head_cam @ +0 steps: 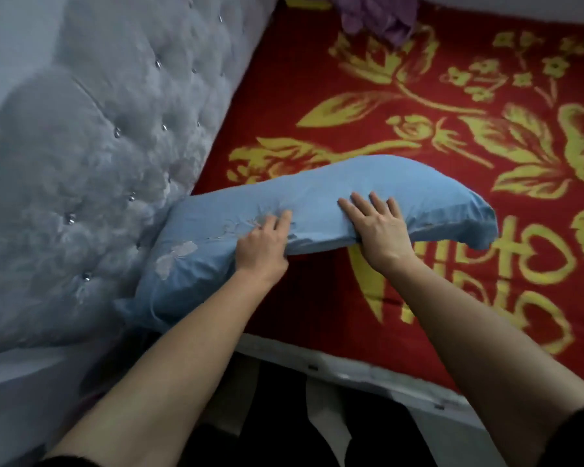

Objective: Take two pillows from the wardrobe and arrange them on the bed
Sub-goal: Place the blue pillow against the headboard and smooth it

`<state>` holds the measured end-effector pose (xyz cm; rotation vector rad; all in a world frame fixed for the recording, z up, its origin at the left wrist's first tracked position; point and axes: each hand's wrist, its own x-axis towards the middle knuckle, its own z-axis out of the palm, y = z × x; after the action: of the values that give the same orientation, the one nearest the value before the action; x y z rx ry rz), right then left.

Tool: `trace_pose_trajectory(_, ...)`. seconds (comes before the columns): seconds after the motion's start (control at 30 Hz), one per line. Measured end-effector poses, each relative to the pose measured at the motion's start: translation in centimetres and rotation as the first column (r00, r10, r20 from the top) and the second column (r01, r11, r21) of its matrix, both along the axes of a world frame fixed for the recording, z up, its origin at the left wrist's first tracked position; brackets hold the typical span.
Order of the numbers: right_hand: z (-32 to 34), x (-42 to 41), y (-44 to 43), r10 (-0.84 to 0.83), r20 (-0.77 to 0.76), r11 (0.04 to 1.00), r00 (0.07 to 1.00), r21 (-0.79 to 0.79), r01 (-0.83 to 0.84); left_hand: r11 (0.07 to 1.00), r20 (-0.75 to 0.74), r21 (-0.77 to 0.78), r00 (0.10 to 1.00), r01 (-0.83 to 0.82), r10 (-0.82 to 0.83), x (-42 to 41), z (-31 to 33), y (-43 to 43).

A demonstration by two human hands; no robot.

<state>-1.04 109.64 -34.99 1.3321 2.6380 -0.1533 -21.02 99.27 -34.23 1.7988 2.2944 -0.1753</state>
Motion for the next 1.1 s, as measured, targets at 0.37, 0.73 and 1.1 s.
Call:
trace_pose_trajectory(0.37,-15.4,3.2,-11.0,-0.234,0.223,0.738,0.946,-0.593,0.322,0.712,0.265,-0.64,0.953,0.288,-0.148,1.8,-15.1,-6.0)
trace_pose_trajectory(0.73,-18.4,-3.1,-12.6,-0.969,0.198,-0.245,-0.148,-0.696,0.675,0.99,0.107,-0.078,0.988,0.118,-0.109,-1.6,-17.8,7.3)
trace_pose_trajectory(1.1,-18.4,-7.6,-12.8,-0.982,-0.078,-0.072,-0.172,-0.685,0.725,0.995,0.055,0.033,0.994,0.089,-0.091,-3.9,-18.1,12.3)
